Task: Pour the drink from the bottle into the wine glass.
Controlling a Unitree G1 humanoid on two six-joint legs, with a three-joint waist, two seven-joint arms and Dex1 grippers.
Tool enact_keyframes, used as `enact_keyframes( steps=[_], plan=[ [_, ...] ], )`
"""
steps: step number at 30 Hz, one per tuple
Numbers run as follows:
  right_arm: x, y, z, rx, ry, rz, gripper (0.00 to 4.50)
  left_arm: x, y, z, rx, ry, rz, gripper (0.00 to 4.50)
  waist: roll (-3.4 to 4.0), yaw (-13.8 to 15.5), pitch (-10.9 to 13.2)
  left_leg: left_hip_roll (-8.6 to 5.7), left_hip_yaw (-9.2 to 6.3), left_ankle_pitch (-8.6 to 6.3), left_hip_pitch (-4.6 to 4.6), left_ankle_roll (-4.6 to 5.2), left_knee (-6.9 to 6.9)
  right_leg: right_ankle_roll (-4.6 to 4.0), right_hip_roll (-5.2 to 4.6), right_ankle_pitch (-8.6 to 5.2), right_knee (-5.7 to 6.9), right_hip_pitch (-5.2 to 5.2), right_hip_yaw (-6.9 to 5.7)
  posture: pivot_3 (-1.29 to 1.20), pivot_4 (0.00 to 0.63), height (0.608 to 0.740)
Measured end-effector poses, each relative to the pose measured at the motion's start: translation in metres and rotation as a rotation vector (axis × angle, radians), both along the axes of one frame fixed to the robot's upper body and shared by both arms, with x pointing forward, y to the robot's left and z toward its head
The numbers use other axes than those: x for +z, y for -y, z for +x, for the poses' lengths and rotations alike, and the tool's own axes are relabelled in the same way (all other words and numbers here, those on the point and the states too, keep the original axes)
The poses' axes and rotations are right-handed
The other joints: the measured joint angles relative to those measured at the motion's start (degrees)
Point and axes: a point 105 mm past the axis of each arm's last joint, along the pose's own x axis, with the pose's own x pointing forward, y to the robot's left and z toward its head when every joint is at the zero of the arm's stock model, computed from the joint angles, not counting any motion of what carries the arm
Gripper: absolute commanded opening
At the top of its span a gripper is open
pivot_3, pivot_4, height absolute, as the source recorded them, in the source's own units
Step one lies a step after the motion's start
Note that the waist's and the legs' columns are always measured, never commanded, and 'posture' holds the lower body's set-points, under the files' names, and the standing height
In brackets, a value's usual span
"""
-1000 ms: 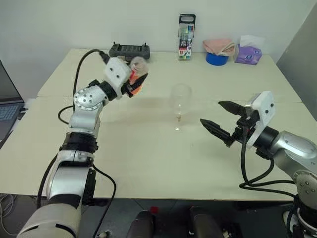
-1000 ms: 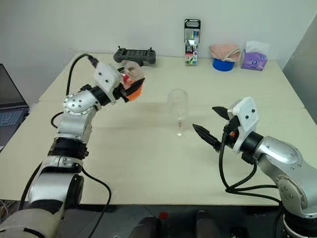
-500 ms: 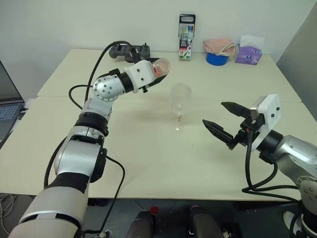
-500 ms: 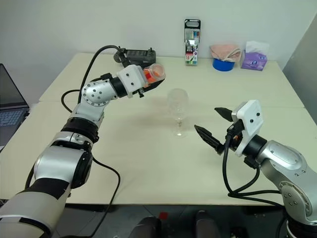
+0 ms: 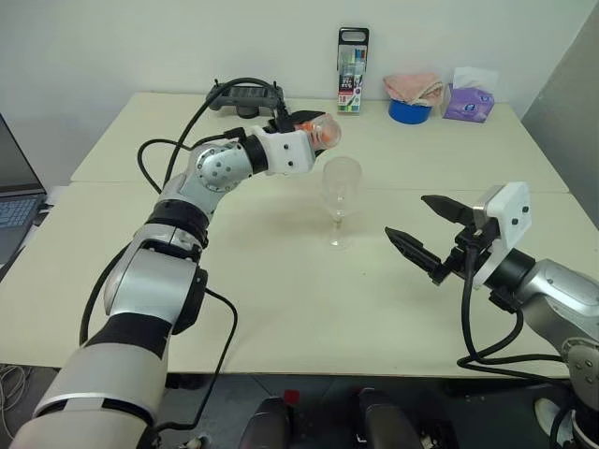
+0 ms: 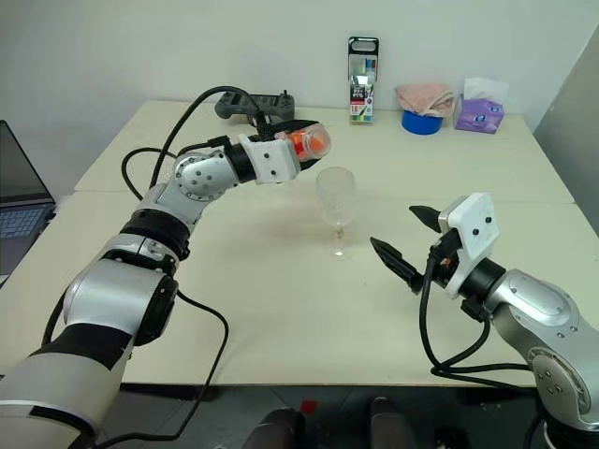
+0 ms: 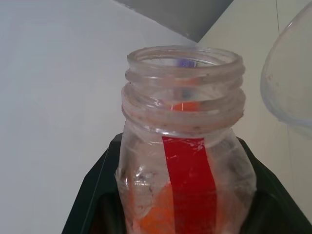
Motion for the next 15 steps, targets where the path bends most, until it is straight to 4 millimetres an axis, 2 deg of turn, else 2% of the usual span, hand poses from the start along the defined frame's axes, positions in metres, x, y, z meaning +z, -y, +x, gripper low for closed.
enact_keyframes(
  steps=[4,12,15],
  plan=[
    [0.0000,-0.0008,-0.0004,-0.004,0.002,0.000,4.50,0.0032,-0.0010,-0.0005,0.011,0.064,0.038,1.92,0.00,0.0,0.0,-0.01,0.01,0.00,0.00,0.00,0.05,0.02,0.00,0.01,0.03,0.01,0.01,0.00,0.150,0.740],
    [-0.0005,-0.0013,-0.0004,-0.006,0.000,0.000,4.50,-0.0047,0.0016,-0.0028,0.006,0.161,0.138,1.92,0.00,0.0,0.0,-0.02,0.00,-0.02,-0.12,0.03,0.54,0.17,0.01,0.10,0.16,0.04,0.03,0.00,0.150,0.740],
    [-0.0004,-0.0013,-0.0004,-0.006,0.000,0.001,4.50,0.0026,0.0015,-0.0034,0.009,0.215,0.153,1.92,0.00,0.0,0.0,-0.04,0.02,-0.02,-0.11,0.03,0.65,0.36,0.01,0.13,0.14,0.10,0.07,0.00,0.150,0.740]
  ],
)
